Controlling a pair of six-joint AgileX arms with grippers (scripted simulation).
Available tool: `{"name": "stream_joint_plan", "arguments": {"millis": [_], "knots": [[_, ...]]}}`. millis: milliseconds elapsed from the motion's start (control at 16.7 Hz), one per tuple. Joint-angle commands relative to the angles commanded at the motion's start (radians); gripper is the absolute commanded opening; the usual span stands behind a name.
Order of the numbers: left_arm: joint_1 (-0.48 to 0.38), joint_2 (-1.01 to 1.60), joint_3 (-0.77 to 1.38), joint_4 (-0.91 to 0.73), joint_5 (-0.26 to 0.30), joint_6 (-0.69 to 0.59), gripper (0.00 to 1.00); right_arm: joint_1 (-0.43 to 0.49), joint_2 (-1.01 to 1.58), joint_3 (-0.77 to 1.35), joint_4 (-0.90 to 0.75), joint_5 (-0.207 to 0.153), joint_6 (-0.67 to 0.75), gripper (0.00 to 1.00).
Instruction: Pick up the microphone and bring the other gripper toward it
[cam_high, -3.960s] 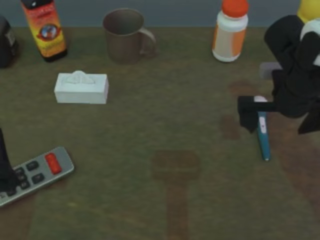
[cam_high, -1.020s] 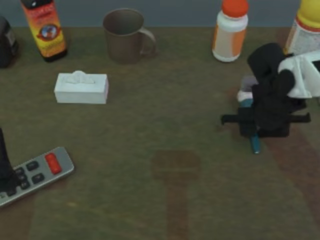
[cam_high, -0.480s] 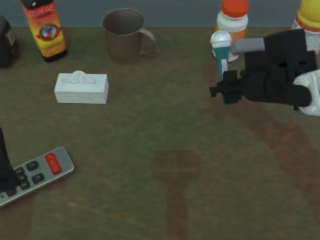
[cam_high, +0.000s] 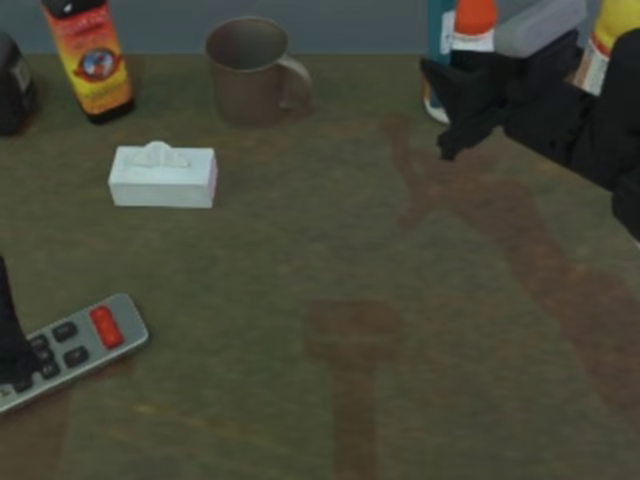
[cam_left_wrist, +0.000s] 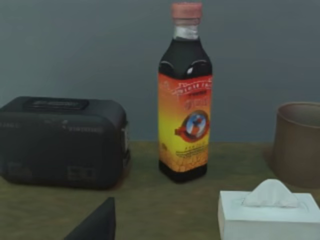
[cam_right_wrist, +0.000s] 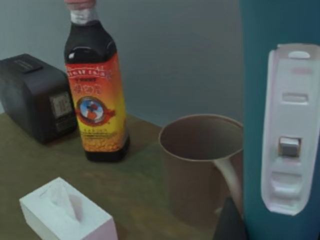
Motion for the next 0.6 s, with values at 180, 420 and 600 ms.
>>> {"name": "stream_joint_plan", "arguments": {"millis": [180,420,600], "knots": [[0.000,0.000,0.000,0.000,0.000,0.000,1.00,-0.003,-0.043,-0.031,0.093,-0.036,-0.027,0.00],[0.000,0.000,0.000,0.000,0.000,0.000,1.00,-0.003,-0.048,-0.035,0.103,-0.040,-0.031,0.00],[0.000,0.000,0.000,0.000,0.000,0.000,1.00,0.018,-0.051,-0.037,0.107,-0.024,-0.027,0.00]]}}
